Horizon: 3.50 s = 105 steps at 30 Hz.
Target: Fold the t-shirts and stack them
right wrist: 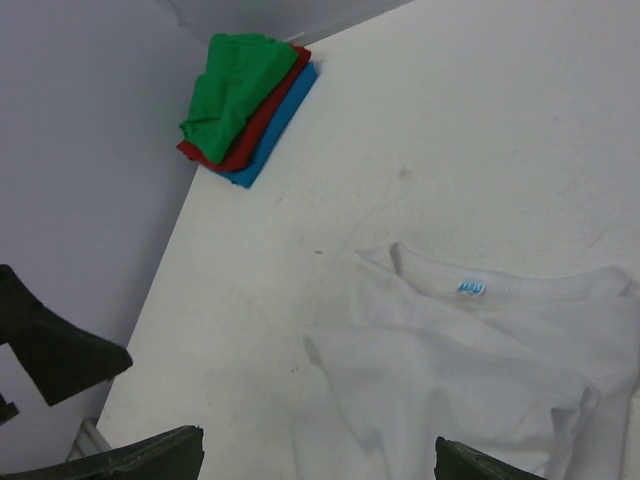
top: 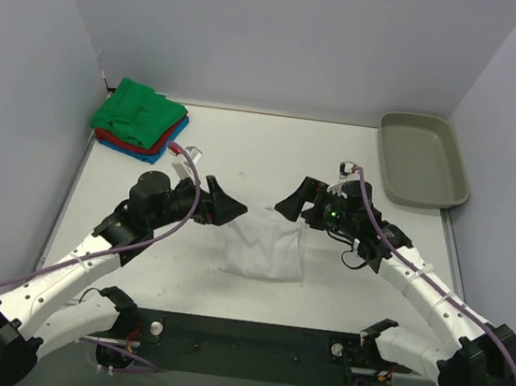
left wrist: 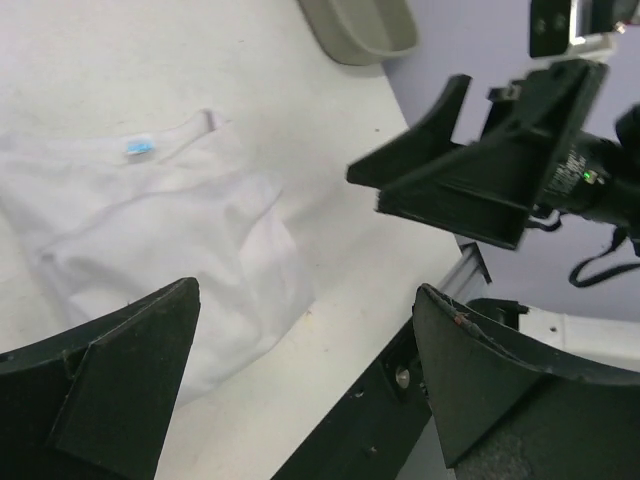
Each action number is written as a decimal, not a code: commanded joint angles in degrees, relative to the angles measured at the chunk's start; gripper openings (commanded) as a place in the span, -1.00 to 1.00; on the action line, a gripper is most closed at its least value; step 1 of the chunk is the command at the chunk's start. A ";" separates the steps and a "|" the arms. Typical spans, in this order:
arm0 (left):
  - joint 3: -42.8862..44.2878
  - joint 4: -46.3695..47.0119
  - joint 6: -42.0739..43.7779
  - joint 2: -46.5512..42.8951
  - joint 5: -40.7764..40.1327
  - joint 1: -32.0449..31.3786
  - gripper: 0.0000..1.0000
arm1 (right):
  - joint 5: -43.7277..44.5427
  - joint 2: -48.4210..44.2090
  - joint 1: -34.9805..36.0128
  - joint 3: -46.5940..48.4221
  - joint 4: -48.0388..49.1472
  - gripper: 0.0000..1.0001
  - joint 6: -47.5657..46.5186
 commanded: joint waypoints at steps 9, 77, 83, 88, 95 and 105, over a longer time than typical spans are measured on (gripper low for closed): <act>-7.46 -3.06 -3.18 -1.31 3.05 9.82 0.95 | -6.11 11.18 9.04 -2.04 13.72 1.00 8.95; 53.86 -22.50 14.83 52.63 -13.64 38.21 0.94 | -0.31 10.07 11.68 3.60 13.39 1.00 -7.12; 64.49 -20.72 18.61 65.64 -14.35 39.00 0.95 | 1.18 8.04 14.49 -1.15 14.53 1.00 -7.21; 74.86 -21.08 18.71 76.10 -15.66 39.44 0.94 | 2.33 7.68 16.16 -2.39 14.09 1.00 -7.39; 83.66 -23.19 17.12 83.41 -18.82 41.46 0.94 | 3.91 7.33 16.96 -4.58 13.91 1.00 -7.48; 88.07 -38.91 16.86 91.66 -27.79 40.94 0.95 | 3.56 6.37 17.22 -4.76 12.43 1.00 -6.95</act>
